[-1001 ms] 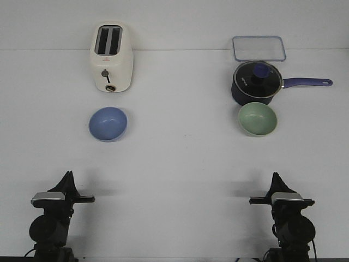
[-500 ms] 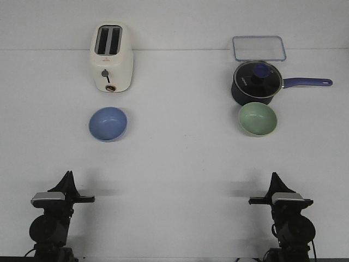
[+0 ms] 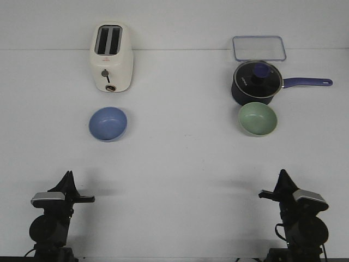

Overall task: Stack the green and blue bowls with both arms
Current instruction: 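Reach the right gripper forward and grasp the rim of the pale green bowl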

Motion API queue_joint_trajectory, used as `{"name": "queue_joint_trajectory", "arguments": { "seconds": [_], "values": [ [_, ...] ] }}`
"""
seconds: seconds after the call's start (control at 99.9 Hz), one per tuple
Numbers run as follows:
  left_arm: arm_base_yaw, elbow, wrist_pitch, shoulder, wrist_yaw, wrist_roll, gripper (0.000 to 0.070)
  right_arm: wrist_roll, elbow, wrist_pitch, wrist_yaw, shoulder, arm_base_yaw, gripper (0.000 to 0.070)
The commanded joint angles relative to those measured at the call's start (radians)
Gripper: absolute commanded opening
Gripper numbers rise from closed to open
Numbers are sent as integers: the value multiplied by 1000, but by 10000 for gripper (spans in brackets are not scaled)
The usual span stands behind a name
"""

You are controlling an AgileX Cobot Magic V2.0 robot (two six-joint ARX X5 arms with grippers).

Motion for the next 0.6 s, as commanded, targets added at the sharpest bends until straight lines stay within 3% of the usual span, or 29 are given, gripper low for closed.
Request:
{"name": "queue_joint_trajectory", "arguments": {
  "seconds": [0.0,0.04,0.11,0.15,0.44,0.59],
  "values": [
    [3,-20,14,-2,2,16,15,-64,129,-34,16,112,0,27],
    [3,-20,14,-2,2,15,15,-99,196,-64,27,192,0,122],
    [3,-20,14,-2,2,15,15,-139,306,-104,34,344,0,361],
    [3,-20,14,-2,2,16,15,-148,361,-126,35,433,0,435],
    [3,-20,14,-2,2,15,15,-190,699,-189,19,1076,-40,439],
    [3,-20,14,-2,2,15,15,-198,878,-246,-39,1357,-88,439]
  ]
}}
